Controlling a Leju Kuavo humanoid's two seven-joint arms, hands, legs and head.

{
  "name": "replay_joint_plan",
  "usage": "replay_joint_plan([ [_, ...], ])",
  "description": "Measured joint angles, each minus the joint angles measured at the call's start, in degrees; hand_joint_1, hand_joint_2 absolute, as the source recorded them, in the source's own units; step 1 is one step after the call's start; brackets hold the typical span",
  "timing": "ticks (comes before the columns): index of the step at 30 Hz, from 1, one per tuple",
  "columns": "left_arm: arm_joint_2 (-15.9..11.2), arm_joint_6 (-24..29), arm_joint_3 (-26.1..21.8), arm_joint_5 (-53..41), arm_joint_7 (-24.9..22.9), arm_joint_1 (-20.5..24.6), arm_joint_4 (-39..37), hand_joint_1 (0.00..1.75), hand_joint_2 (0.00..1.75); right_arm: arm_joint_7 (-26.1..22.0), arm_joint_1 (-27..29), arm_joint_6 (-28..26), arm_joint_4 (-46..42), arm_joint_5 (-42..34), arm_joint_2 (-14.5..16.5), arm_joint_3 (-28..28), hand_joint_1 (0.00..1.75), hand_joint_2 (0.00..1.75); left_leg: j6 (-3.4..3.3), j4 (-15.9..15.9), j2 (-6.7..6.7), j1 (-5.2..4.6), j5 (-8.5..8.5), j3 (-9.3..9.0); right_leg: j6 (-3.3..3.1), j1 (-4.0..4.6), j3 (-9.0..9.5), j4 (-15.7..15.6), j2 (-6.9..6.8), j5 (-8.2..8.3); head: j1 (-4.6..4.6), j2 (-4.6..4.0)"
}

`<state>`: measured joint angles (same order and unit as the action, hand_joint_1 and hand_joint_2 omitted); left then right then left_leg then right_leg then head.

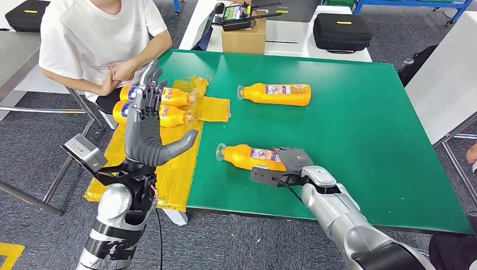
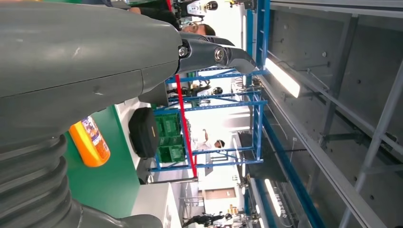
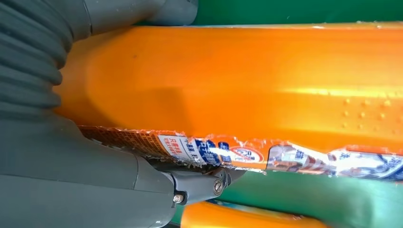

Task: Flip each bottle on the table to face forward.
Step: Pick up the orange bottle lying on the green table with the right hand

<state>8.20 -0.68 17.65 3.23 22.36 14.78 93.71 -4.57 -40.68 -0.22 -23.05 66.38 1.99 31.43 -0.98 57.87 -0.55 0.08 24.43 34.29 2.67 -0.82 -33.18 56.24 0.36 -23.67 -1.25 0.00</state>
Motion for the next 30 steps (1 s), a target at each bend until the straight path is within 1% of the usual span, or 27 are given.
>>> replay_joint_plan([
  [3,0.0,0.0,0.0,0.1,0.0,0.1,-0.3,0.0,1.75,2.1,-0.6,1.3,0.6,0.3,0.1,0.4,1.34,1.75,0.0,0.0,-0.01,0.0,0.0,-0.01,0.0,-0.01,0.02,0.0,0.0,0.0,0.01,0.0],
  [6,0.0,0.0,0.0,0.2,0.0,0.2,-0.5,0.0,1.75,2.6,-0.9,1.6,1.0,0.3,0.2,0.7,1.37,1.75,0.0,0.0,-0.01,-0.01,0.0,-0.01,0.0,-0.01,0.02,0.0,0.0,0.0,0.01,0.0],
  [9,0.0,0.1,0.0,0.3,0.0,0.3,-0.6,0.0,1.75,2.7,-1.1,1.7,1.2,0.3,0.3,0.8,1.51,1.75,0.0,0.0,-0.02,-0.01,0.0,-0.01,0.0,-0.01,0.03,0.0,0.0,0.0,0.01,0.0],
  [12,0.0,0.1,0.0,0.4,0.0,0.4,-0.7,0.0,1.75,2.7,-1.2,2.0,1.2,-0.2,0.3,0.8,1.69,1.75,0.0,0.0,-0.02,-0.01,0.0,-0.01,0.0,-0.01,0.02,0.0,0.0,0.0,0.01,0.0],
  [13,0.0,0.1,0.0,0.4,0.0,0.4,-0.7,0.0,1.75,2.0,-1.2,2.1,1.2,-1.2,0.3,0.7,1.74,1.75,0.0,0.0,-0.02,-0.01,0.0,-0.01,0.0,-0.01,0.02,0.0,0.0,0.0,0.01,0.0],
  [15,0.0,0.0,0.0,0.4,0.0,0.4,-0.7,0.0,1.75,-0.9,-0.9,2.1,1.2,-5.5,0.4,-0.1,1.75,1.75,0.0,0.0,-0.01,0.0,0.0,-0.02,0.0,0.0,0.04,0.0,0.0,0.0,0.01,0.0],
  [18,-0.1,-0.6,0.0,0.4,-0.3,0.0,-0.7,0.0,1.75,-8.7,0.7,0.7,0.5,-15.2,0.6,-3.8,1.75,1.75,0.0,0.0,0.05,0.01,0.02,-0.06,0.0,0.01,0.09,0.0,0.03,0.0,0.03,0.0],
  [20,-0.1,-1.0,0.0,0.4,-0.7,-0.6,-0.7,0.0,1.75,-12.8,2.4,-1.1,-0.6,-18.4,1.0,-6.1,1.75,1.75,-0.01,0.0,0.16,0.0,0.05,-0.07,0.0,0.01,0.06,0.0,0.12,0.01,0.01,-0.01],
  [22,-0.1,-1.3,0.0,0.4,-1.0,-1.2,-0.7,0.0,1.75,-14.3,3.8,-2.1,-1.6,-19.2,1.4,-7.5,1.75,1.75,0.0,0.0,0.24,0.01,0.06,-0.09,-0.01,0.02,0.02,0.0,0.18,0.02,0.0,-0.01],
  [27,-0.1,-1.4,0.0,0.4,-1.1,-1.9,-0.7,0.0,1.75,-15.0,5.3,-2.6,-3.2,-19.6,1.9,-9.4,1.75,1.75,0.01,0.0,0.23,0.03,0.04,-0.1,-0.07,0.04,0.04,0.0,0.17,0.05,0.01,0.0],
  [30,-0.1,-1.6,0.0,0.3,-2.0,-3.2,-0.7,0.0,1.75,-18.4,7.7,-4.0,-5.8,-23.6,2.4,-10.9,1.75,1.75,0.01,0.0,0.24,0.03,0.03,-0.07,-0.14,0.03,0.03,0.0,0.17,0.09,0.02,0.0],
])
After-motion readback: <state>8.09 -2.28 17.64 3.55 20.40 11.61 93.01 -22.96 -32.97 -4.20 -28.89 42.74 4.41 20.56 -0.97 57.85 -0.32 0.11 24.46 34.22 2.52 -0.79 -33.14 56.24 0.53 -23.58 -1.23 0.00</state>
